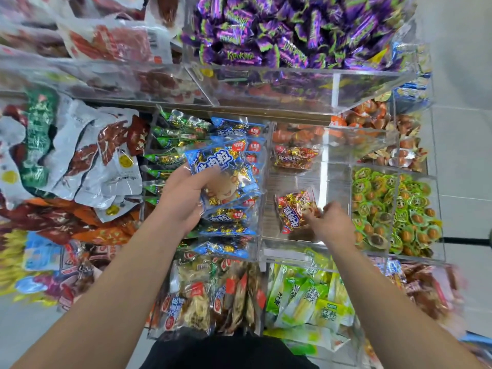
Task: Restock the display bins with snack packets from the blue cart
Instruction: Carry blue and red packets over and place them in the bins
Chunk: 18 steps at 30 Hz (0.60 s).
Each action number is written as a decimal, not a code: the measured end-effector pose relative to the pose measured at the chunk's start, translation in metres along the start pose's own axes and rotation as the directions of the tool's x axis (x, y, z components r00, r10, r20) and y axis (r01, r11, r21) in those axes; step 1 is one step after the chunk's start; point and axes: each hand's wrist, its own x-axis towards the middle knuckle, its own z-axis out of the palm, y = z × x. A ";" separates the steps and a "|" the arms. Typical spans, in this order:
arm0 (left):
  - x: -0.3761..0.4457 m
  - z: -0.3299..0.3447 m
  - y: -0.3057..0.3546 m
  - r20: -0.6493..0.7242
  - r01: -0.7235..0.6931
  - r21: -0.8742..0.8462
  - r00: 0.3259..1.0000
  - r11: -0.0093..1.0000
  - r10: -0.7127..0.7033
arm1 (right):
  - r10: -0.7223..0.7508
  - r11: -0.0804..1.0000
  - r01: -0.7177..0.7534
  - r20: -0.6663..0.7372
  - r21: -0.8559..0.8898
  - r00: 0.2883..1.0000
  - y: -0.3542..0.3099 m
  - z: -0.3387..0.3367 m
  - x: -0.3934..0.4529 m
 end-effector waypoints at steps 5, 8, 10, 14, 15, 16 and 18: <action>0.000 0.001 0.000 0.008 -0.030 0.033 1.000 0.999 0.029 | -0.511 0.844 0.509 0.035 -0.171 0.859 -0.012 -0.004 0.020; -0.002 0.002 0.001 0.014 -0.029 0.034 0.999 0.999 0.029 | -0.513 0.779 0.572 0.262 -0.257 0.817 -0.023 -0.001 0.030; -0.001 0.001 0.001 0.017 -0.016 0.039 1.000 0.999 0.016 | -0.485 0.738 0.582 0.331 -0.341 0.809 -0.024 0.001 0.032; -0.002 -0.002 0.001 0.012 -0.003 0.040 1.000 0.999 0.002 | -0.362 0.757 0.465 0.299 -0.458 0.883 -0.018 -0.001 0.032; -0.002 -0.002 0.001 0.008 -0.003 0.043 1.000 0.999 0.003 | -0.339 0.763 0.436 0.279 -0.478 0.899 -0.016 -0.001 0.031; -0.001 -0.003 0.000 0.007 -0.002 0.048 1.000 0.999 0.002 | -0.322 0.773 0.408 0.255 -0.485 0.912 -0.014 0.000 0.029; -0.001 -0.002 -0.001 0.012 -0.002 0.050 1.000 0.999 0.002 | -0.303 0.807 0.368 0.211 -0.462 0.929 -0.011 0.000 0.028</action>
